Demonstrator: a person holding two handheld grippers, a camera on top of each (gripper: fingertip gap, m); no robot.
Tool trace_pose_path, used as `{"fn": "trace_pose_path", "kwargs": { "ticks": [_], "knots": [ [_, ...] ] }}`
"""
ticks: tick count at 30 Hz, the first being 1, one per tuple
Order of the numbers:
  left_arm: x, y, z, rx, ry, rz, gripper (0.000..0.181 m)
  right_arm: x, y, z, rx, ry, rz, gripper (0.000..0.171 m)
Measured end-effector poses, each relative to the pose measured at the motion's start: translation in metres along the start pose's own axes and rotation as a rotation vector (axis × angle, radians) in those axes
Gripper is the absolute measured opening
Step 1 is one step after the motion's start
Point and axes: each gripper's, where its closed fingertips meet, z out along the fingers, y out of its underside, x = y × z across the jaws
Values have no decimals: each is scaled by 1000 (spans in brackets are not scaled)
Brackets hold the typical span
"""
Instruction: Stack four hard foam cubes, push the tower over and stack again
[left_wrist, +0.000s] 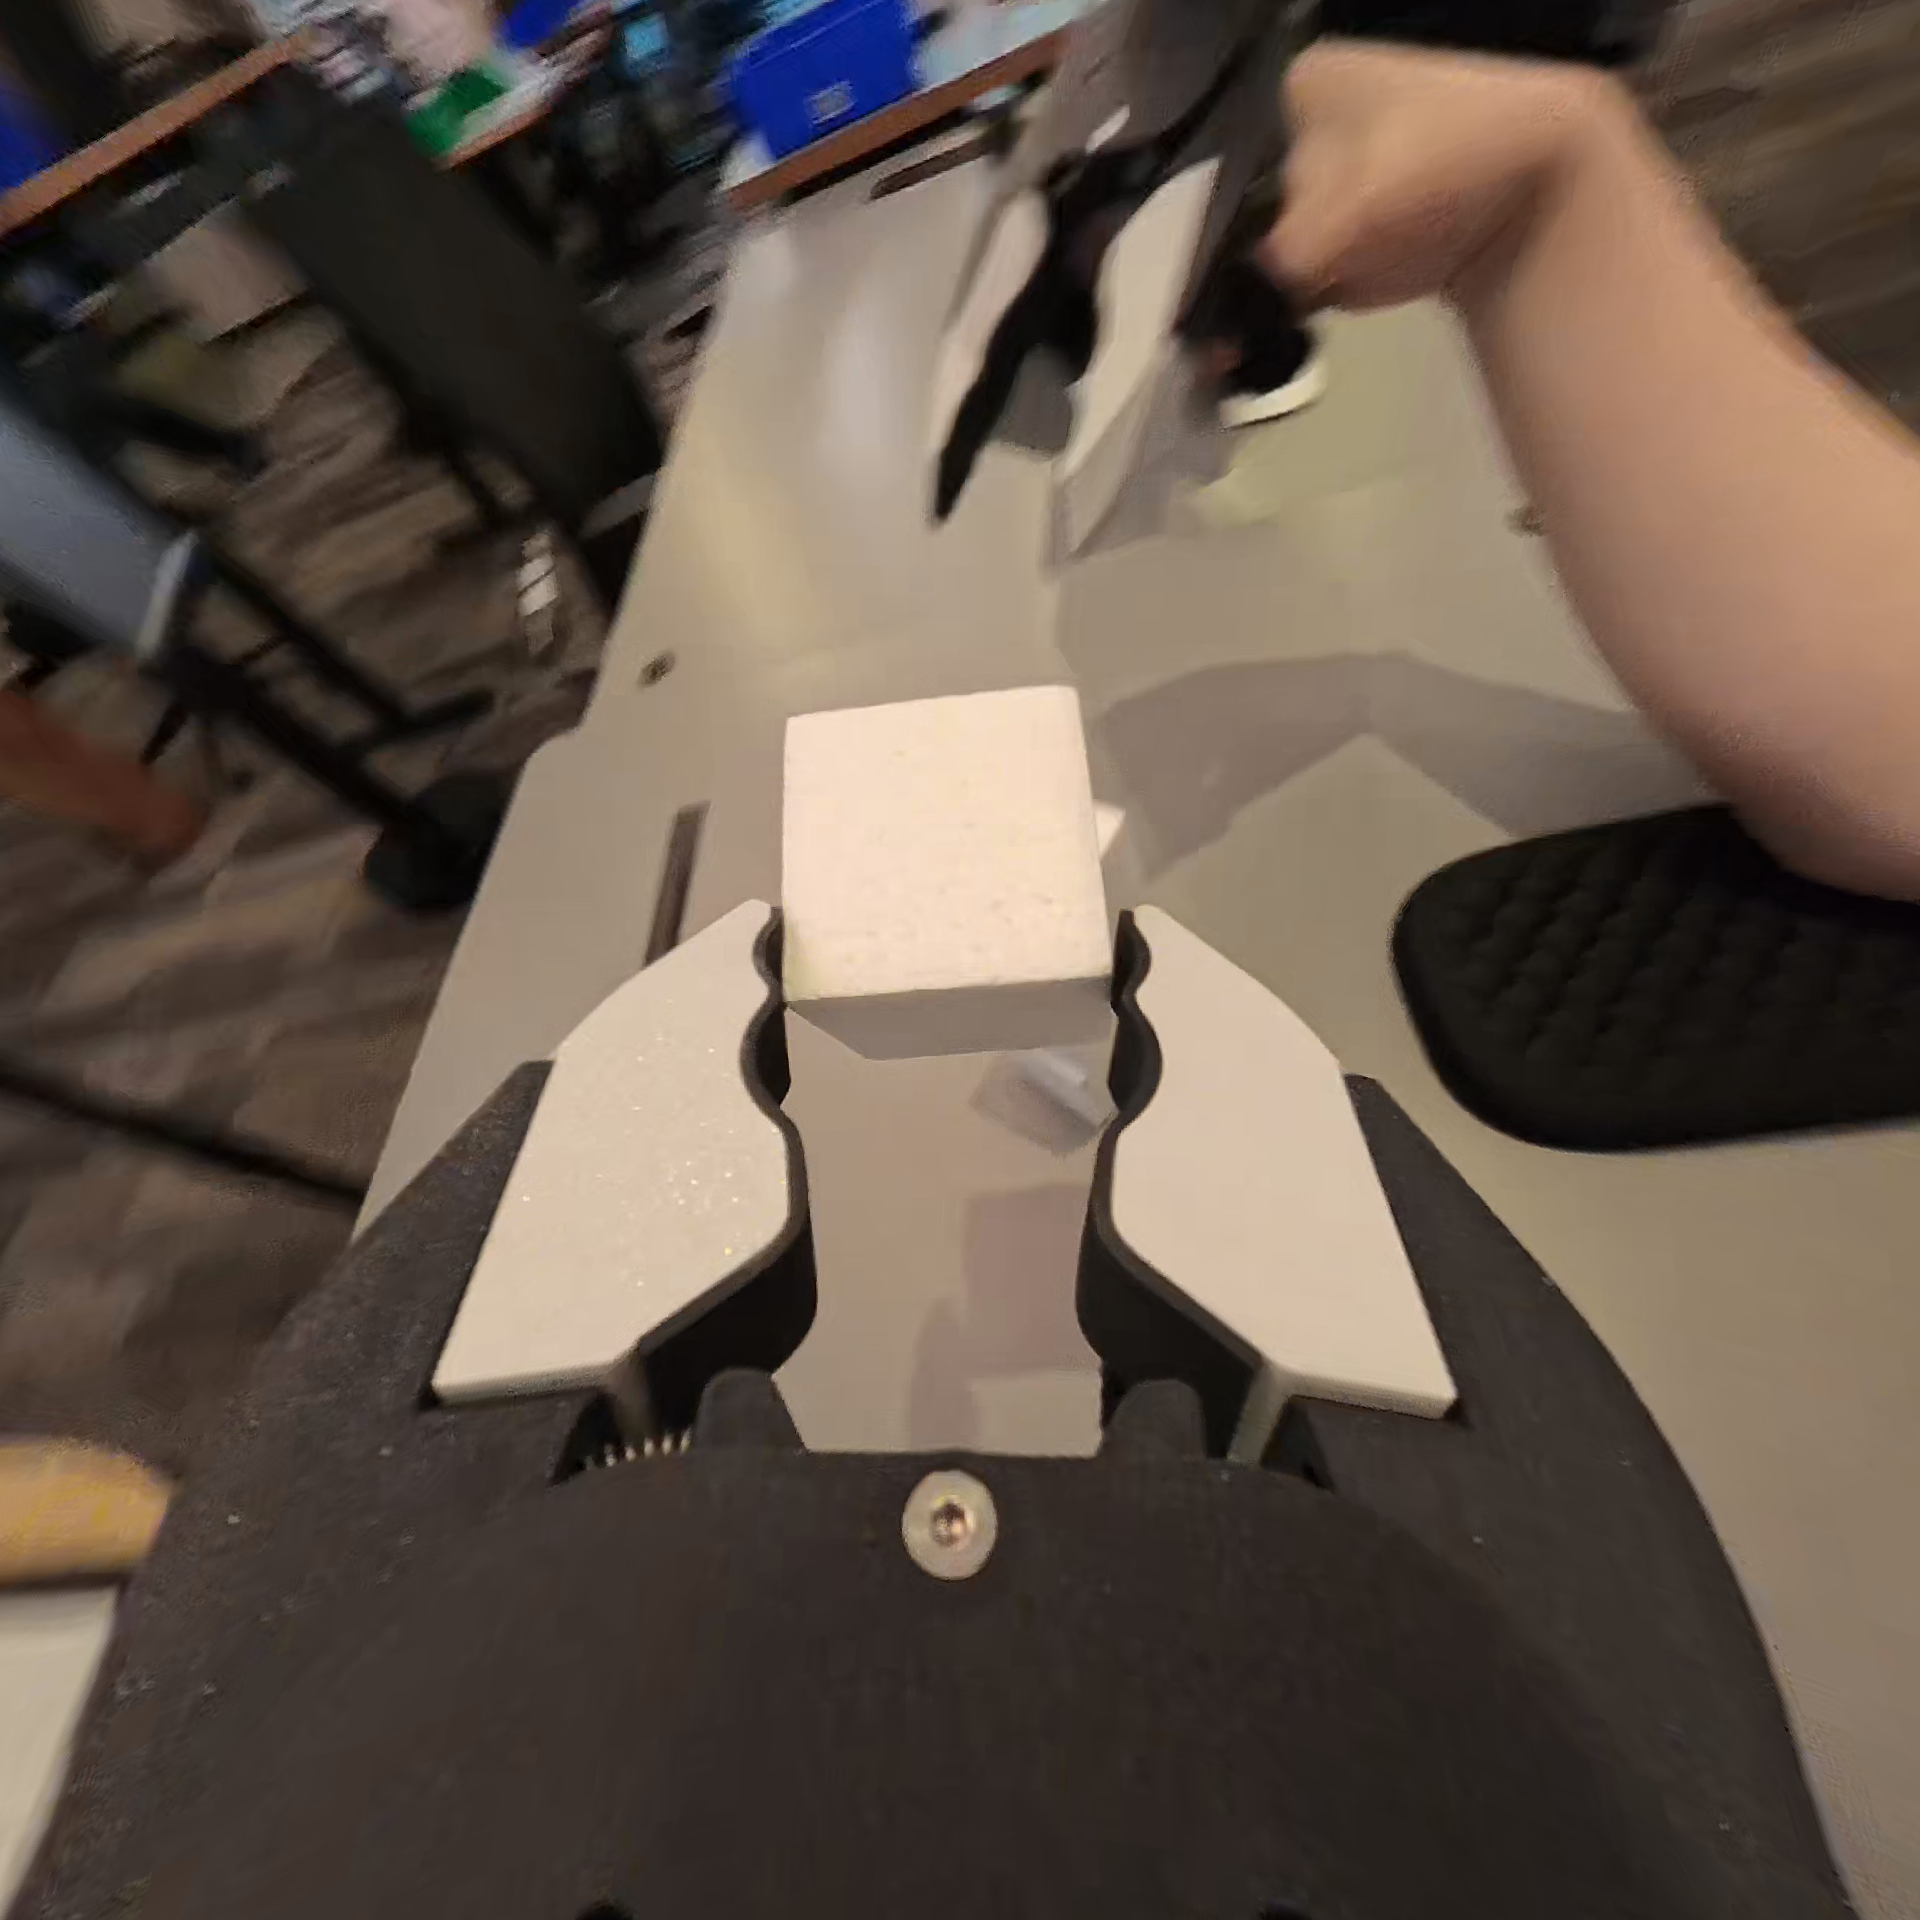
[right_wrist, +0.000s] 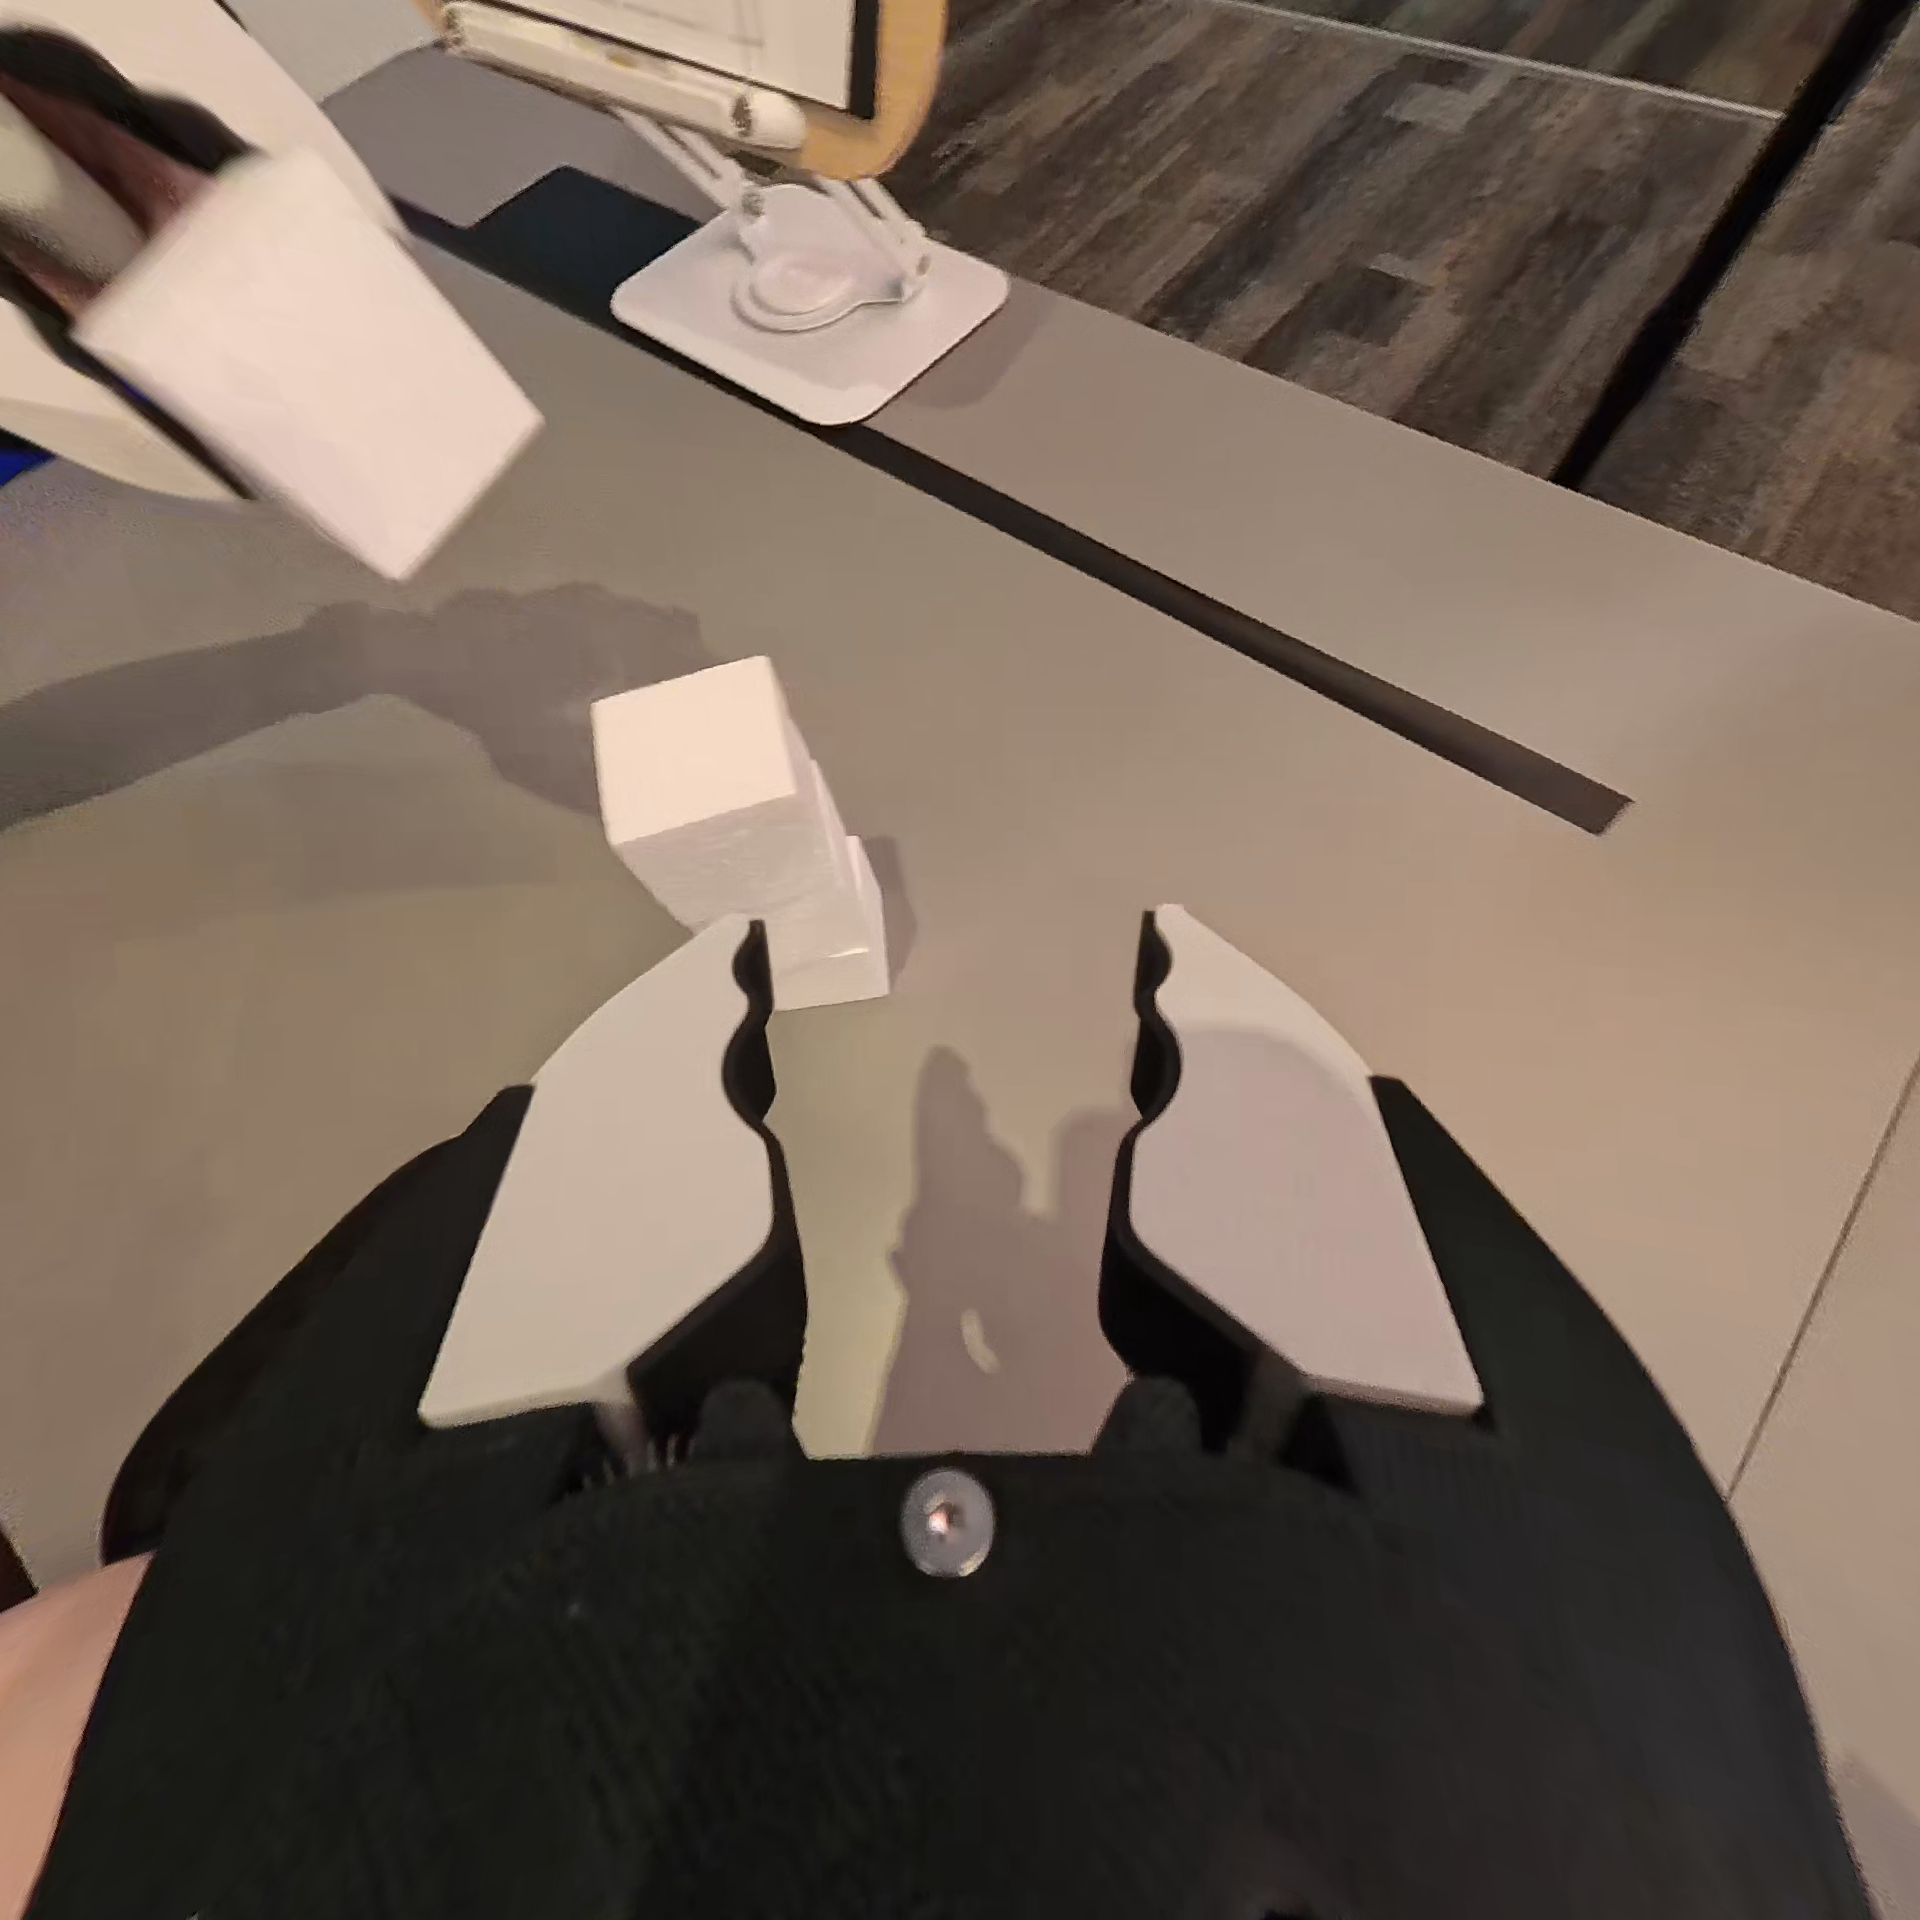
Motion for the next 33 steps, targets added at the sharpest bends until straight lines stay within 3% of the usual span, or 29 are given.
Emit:
{"fn": "trace_pose_path", "kwargs": {
  "ticks": [3,7,12,31,33],
  "knots": [
    [3,-25,18,3,218,87,60,8,-3,-4,52,8,17,67],
    [10,-16,46,-119,410,155,60,14,-2,-5,91,-11,63,66],
    [9,7,71,-164,440,176,60,19,8,2,53,-10,83,66],
    [12,18,82,-161,490,190,61,15,13,14,9,-66,81,66],
    [9,18,84,-157,464,169,76,14,12,14,14,-71,74,66]
  ]
}}
